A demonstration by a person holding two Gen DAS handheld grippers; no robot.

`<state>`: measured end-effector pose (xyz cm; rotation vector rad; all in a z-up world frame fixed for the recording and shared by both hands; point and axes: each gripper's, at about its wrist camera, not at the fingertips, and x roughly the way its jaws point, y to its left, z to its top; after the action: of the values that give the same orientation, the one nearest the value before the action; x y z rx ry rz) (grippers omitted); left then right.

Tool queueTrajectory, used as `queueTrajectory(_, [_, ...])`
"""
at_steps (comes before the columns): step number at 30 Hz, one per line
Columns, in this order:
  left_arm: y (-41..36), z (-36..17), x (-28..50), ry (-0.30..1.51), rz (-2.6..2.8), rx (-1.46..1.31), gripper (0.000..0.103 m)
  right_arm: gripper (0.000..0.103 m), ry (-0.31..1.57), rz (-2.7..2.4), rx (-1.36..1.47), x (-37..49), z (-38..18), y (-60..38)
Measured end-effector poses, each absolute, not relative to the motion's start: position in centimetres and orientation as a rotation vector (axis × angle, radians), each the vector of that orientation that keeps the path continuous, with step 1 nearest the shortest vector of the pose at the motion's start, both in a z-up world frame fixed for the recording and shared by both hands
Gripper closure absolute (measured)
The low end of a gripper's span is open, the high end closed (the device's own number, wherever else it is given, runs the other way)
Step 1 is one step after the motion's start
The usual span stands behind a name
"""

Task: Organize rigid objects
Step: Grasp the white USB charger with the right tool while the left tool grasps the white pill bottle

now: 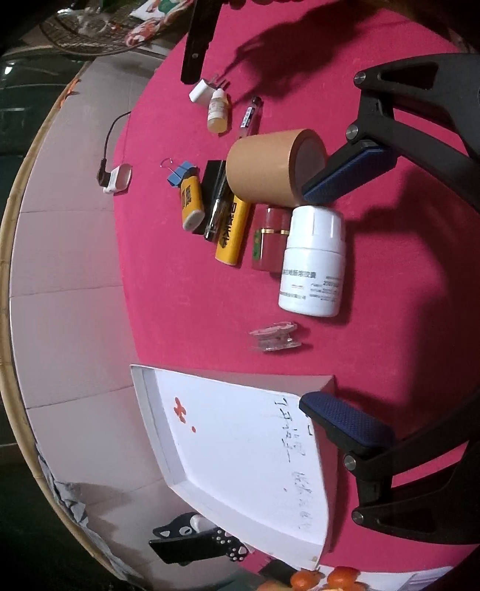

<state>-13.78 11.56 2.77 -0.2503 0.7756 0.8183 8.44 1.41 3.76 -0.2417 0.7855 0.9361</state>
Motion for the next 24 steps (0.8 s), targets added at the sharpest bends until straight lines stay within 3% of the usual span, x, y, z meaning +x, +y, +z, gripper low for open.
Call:
queueTrajectory(8, [12.2, 1.9, -13.5, 0.789, 0.797, -0.269, 0.0, 0.062, 0.838, 0.917, -0.282, 9.2, 2.0, 3.6])
queueTrajectory(10, [12.3, 1.9, -13.6, 0.784, 0.79, -0.275, 0.0, 0.073, 0.859, 0.913, -0.291, 9.4, 1.4, 3.7])
queueTrajectory(12, [12.3, 1.9, -13.6, 0.779, 0.783, -0.279, 0.0, 0.077, 0.876, 0.902, -0.299, 9.5, 0.8, 3.8])
queueTrajectory(21, [12.1, 1.4, -13.1, 0.808, 0.765, -0.27, 0.006, 0.077, 0.86, 0.902, -0.297, 9.2, 0.5, 3.6])
queueTrajectory(24, [12.1, 1.1, -13.0, 0.821, 0.761, -0.27, 0.028, 0.077, 0.862, 0.903, -0.292, 9.3, 0.5, 3.6])
